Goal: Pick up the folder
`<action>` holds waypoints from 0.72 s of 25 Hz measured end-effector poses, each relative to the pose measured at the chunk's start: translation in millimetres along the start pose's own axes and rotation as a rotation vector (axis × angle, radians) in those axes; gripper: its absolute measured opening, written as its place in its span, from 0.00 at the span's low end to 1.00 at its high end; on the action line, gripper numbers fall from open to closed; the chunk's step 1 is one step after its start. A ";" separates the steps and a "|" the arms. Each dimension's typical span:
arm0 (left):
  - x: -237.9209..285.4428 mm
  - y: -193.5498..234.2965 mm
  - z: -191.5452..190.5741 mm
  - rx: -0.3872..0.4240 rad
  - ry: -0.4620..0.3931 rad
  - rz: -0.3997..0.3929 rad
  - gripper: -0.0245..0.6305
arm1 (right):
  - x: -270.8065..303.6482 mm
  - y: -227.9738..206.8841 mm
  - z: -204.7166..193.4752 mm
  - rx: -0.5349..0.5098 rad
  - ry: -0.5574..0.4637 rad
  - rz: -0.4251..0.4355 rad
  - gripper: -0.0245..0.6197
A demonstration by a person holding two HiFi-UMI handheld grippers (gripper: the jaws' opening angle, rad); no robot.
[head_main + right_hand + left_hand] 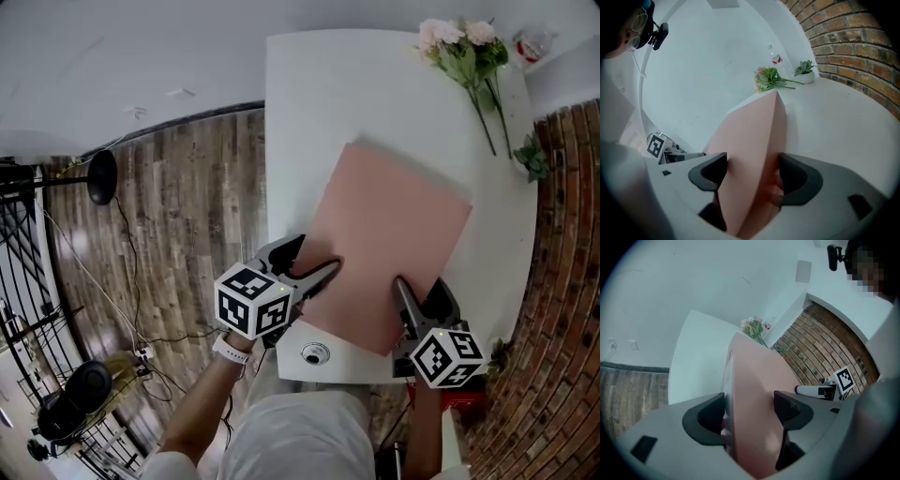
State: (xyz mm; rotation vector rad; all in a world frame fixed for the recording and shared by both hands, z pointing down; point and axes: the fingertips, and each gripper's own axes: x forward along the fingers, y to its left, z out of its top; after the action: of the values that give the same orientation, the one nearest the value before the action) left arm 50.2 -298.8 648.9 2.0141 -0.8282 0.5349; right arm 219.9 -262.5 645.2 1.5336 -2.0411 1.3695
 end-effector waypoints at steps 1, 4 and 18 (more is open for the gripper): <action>-3.0 0.0 -0.6 -0.005 -0.009 0.001 0.55 | -0.8 2.7 0.6 -0.011 -0.002 0.002 0.58; -14.4 -2.2 -1.2 -0.013 -0.040 0.003 0.55 | -5.5 11.6 2.3 -0.039 -0.014 0.013 0.58; -82.6 -23.7 -0.3 0.012 -0.147 0.018 0.55 | -45.5 65.2 2.4 -0.115 -0.089 0.055 0.57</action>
State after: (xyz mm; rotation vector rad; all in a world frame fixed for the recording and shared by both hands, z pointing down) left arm 10.7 -260.0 583.2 2.0782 -0.9339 0.4059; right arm 184.3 -235.7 579.2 1.5254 -2.1898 1.1994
